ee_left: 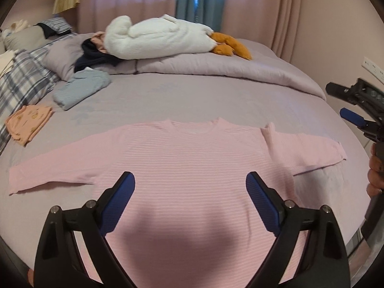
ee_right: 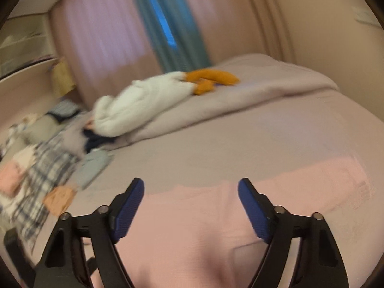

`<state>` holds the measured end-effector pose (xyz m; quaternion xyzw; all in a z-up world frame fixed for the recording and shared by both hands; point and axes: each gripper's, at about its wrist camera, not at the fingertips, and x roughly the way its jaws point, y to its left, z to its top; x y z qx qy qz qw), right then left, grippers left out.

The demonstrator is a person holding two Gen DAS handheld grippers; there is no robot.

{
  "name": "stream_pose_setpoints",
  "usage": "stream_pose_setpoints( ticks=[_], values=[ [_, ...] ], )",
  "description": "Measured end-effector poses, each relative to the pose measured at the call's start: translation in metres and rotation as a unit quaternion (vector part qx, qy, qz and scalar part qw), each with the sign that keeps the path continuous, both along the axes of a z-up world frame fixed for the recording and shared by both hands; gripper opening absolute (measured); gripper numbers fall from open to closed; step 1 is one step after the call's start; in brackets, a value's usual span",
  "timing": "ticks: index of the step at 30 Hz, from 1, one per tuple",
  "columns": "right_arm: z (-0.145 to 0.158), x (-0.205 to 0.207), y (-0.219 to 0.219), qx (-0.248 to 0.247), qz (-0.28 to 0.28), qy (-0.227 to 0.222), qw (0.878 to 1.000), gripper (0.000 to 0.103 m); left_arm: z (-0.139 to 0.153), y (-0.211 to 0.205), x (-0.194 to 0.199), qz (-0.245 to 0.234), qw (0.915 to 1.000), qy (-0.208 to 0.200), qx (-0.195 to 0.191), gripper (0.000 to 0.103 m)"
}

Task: Fold small clothes
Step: 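Reach the right gripper to the shirt's sleeve cuff and grasp it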

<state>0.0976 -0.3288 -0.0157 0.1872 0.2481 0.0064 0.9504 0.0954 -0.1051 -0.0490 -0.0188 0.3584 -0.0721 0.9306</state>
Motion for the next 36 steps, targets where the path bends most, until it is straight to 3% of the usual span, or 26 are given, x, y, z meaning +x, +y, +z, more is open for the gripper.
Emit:
stream_pose_setpoints(
  ticks=[4,10,15,18,21,27,30,32,36],
  values=[
    [-0.015,0.0,-0.04,0.025,-0.039,0.022,0.999,0.08,-0.009,-0.02,0.009,-0.012,0.9998,0.011,0.007,0.09],
    [-0.037,-0.004,-0.088,0.051,-0.102,0.057,0.992,0.077,-0.018,-0.035,0.023,-0.025,0.999,0.036,-0.011,0.076],
    [-0.061,-0.01,-0.132,0.093,-0.164,0.094,0.978,0.071,-0.026,-0.046,0.035,-0.039,0.9967,0.065,-0.028,0.059],
    [-0.074,-0.015,-0.151,0.111,-0.202,0.115,0.966,0.064,-0.032,-0.053,0.038,-0.042,0.9957,0.077,-0.031,0.055],
    [-0.089,-0.018,-0.169,0.131,-0.23,0.129,0.955,0.061,-0.038,-0.058,0.04,-0.046,0.9948,0.086,-0.03,0.053],
    [-0.114,-0.019,-0.195,0.146,-0.28,0.168,0.934,0.044,-0.041,-0.06,0.041,-0.05,0.9945,0.09,-0.02,0.052],
    [-0.117,-0.021,-0.204,0.176,-0.272,0.143,0.935,0.043,-0.042,-0.06,0.042,-0.049,0.9944,0.091,-0.021,0.052],
    [-0.119,-0.02,-0.209,0.184,-0.265,0.133,0.937,0.037,-0.044,-0.059,0.044,-0.046,0.9941,0.095,-0.023,0.052],
    [-0.128,-0.006,-0.213,0.177,-0.268,0.143,0.936,0.032,-0.048,-0.059,0.047,-0.044,0.9935,0.102,-0.025,0.052]
  ],
)
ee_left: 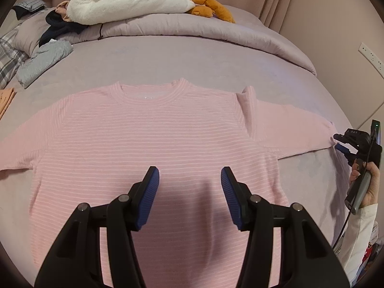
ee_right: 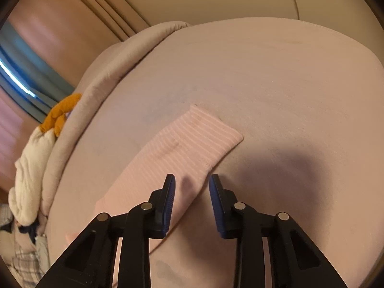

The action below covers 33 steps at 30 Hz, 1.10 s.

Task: Fold small clothes
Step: 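Reach the right gripper to the shirt's sleeve cuff and grasp it, then lift the cuff with the right gripper and fold the sleeve across the shirt body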

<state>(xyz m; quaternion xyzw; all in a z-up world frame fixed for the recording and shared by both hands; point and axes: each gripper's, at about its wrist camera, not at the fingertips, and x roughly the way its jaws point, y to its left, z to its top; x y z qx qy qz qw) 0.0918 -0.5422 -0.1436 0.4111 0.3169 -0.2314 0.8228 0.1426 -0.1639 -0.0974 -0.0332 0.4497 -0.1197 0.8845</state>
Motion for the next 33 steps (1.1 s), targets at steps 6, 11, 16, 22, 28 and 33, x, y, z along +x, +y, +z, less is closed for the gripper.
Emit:
stream_pose_setpoints(
  ticks=[6,11,16,22,28,33],
  values=[
    [-0.012,0.004,-0.005,0.0,-0.008,-0.011,1.0,0.014,-0.003,0.003,0.002,0.002,1.0,0.005,0.002,0.052],
    [-0.007,0.002,-0.003,-0.014,-0.01,-0.025,1.0,0.006,0.001,0.014,0.002,0.014,0.9999,-0.004,0.005,0.053],
    [0.031,-0.006,0.015,-0.058,0.021,-0.084,0.995,0.006,0.006,0.029,0.001,0.037,0.9993,-0.005,-0.004,0.052],
    [0.079,-0.01,0.055,-0.087,0.117,-0.164,0.976,0.006,0.013,0.041,-0.004,0.056,0.9983,-0.014,-0.008,0.052],
    [0.102,-0.002,0.109,-0.105,0.218,-0.197,0.95,0.006,0.019,0.047,-0.011,0.066,0.9976,-0.02,-0.009,0.053],
    [0.097,0.026,0.171,-0.117,0.324,-0.165,0.924,0.006,0.026,0.057,-0.018,0.076,0.9966,-0.028,-0.013,0.053]
  ],
)
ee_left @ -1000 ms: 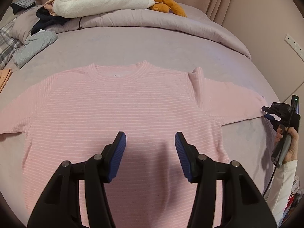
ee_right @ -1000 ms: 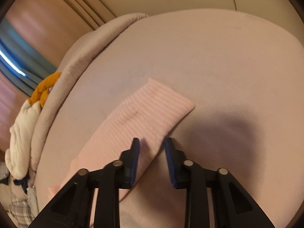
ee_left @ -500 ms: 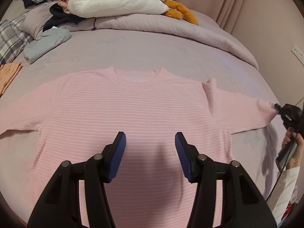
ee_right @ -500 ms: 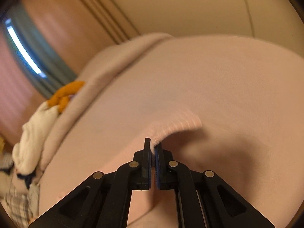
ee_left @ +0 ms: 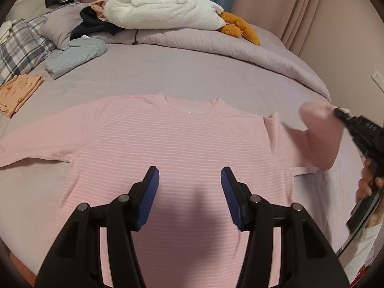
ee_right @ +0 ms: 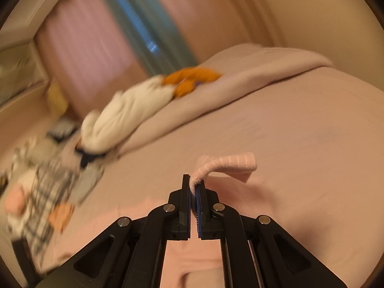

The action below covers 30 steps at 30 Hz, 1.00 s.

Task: Fold small clothes
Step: 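Lift the cuff with the right gripper and fold the sleeve across the shirt body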

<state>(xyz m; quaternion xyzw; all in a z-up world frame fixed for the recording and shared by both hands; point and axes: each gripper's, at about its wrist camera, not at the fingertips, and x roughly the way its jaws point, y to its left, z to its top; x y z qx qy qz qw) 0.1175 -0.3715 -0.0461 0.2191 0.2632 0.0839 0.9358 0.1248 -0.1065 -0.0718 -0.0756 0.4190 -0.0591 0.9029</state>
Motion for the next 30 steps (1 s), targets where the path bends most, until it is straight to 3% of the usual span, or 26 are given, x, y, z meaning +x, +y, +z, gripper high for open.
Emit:
stream_pose_setpoints(
  ticks=[6,12,19,24,25,28,30],
  values=[
    [-0.025,0.012,0.058,-0.038,0.101,0.054,0.993,0.006,-0.003,0.019,-0.007,0.024,0.9996,0.007,-0.009,0.053],
    [-0.055,0.021,0.102,-0.094,0.161,0.126,0.974,0.006,-0.009,0.029,-0.009,0.034,0.9992,0.019,-0.008,0.053],
    [-0.066,0.024,0.104,-0.093,0.177,0.173,0.964,0.006,-0.014,0.025,-0.007,0.026,0.9992,0.032,-0.005,0.054],
    [-0.051,0.013,0.089,-0.071,0.173,0.161,0.969,0.009,-0.012,0.016,-0.001,0.014,0.9993,0.035,-0.009,0.054],
    [-0.047,0.011,0.087,-0.067,0.17,0.153,0.971,0.015,-0.009,0.011,0.002,0.008,0.9993,0.036,-0.011,0.054],
    [-0.036,0.004,0.076,-0.05,0.16,0.126,0.978,0.049,-0.004,-0.002,0.005,-0.008,0.9994,0.031,-0.014,0.055],
    [-0.031,0.001,0.069,-0.042,0.151,0.113,0.981,0.053,0.001,-0.014,0.008,-0.025,0.9993,0.025,-0.015,0.057]
  ],
)
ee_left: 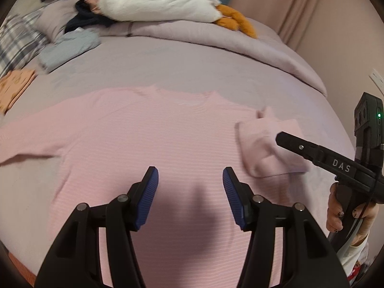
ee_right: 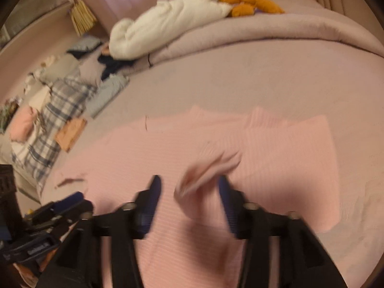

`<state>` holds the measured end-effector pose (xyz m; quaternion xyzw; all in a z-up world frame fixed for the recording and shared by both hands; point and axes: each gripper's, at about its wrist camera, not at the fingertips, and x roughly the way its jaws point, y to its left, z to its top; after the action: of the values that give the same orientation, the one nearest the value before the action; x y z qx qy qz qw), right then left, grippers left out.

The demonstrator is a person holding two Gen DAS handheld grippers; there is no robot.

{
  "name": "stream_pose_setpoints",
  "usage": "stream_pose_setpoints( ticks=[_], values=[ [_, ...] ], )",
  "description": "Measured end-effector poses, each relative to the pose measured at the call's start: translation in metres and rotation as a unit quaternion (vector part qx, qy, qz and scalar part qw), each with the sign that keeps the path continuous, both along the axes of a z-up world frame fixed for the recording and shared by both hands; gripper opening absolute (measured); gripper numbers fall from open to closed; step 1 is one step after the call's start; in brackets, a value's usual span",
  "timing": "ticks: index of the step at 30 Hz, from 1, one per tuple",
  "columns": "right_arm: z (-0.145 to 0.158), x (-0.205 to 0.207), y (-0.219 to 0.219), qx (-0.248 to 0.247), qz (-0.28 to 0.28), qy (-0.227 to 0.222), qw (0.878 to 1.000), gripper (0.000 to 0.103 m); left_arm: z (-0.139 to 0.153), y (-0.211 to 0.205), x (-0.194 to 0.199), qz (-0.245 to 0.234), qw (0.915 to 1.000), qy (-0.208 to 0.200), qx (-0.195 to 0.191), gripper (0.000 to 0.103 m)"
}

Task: Fold small clothes
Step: 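Lift the cuff with the right gripper and fold the sleeve across the shirt body, then grasp the folded sleeve edge with the left gripper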

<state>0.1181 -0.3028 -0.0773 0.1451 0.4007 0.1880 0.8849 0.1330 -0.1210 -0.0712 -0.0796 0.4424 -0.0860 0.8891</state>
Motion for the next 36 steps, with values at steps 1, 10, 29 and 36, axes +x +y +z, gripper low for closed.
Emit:
stream_pose_setpoints(
  ticks=[1,10,29,36],
  values=[
    [0.002,-0.002,-0.006,0.001,-0.013,-0.003,1.0,0.053,0.002,-0.009,0.002,-0.01,0.9999,-0.005,0.002,0.057],
    [-0.007,0.003,-0.046,-0.001,-0.116,0.01,0.993,0.053,0.0,-0.07,0.024,-0.072,0.997,-0.022,0.021,0.063],
    [-0.023,0.006,-0.07,-0.019,-0.171,0.041,0.984,0.053,-0.064,-0.069,0.073,-0.041,0.9979,0.039,0.03,0.035],
    [-0.023,0.005,-0.073,-0.012,-0.173,0.041,0.984,0.053,-0.074,-0.069,0.068,-0.039,0.9977,0.044,0.034,0.035]
  ],
)
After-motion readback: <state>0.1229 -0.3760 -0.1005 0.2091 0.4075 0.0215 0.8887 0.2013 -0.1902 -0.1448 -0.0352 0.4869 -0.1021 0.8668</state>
